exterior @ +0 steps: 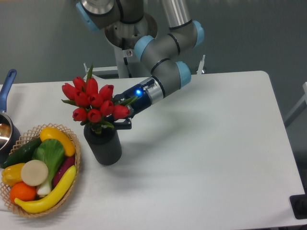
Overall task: Insert the flowers into the vase
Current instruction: 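Lower the tulip stems down into the black vase opening, then open the gripper to release the tulips in the vase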
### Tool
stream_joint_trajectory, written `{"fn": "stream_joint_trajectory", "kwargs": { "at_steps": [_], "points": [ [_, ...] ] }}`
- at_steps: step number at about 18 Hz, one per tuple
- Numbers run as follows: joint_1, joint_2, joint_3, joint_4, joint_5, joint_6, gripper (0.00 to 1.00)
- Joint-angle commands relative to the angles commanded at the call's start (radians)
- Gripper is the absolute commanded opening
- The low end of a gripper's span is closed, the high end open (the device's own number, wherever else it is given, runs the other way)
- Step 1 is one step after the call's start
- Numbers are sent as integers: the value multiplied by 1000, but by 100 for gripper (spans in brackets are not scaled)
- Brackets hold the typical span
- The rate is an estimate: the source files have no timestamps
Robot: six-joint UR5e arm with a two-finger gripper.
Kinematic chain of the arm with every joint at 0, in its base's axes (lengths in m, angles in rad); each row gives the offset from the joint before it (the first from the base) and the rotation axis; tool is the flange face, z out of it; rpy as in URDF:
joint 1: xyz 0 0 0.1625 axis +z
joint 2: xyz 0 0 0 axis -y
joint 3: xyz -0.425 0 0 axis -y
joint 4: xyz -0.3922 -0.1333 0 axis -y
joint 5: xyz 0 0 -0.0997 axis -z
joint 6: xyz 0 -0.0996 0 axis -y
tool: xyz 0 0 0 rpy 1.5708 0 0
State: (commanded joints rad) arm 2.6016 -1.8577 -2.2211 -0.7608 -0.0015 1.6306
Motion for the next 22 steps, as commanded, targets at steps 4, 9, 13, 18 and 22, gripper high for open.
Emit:
{"fn": "stream_joint_trajectory", "kwargs": {
  "at_steps": [4, 9, 13, 18, 22],
  "points": [
    [0, -3, 0, 0, 3, -2, 51],
    [5, -3, 0, -2, 3, -6, 98],
    [12, -2, 0, -2, 3, -11, 100],
    [32, 5, 0, -2, 6, -15, 100],
    [40, 6, 1, -2, 29, -15, 100]
  ]
}}
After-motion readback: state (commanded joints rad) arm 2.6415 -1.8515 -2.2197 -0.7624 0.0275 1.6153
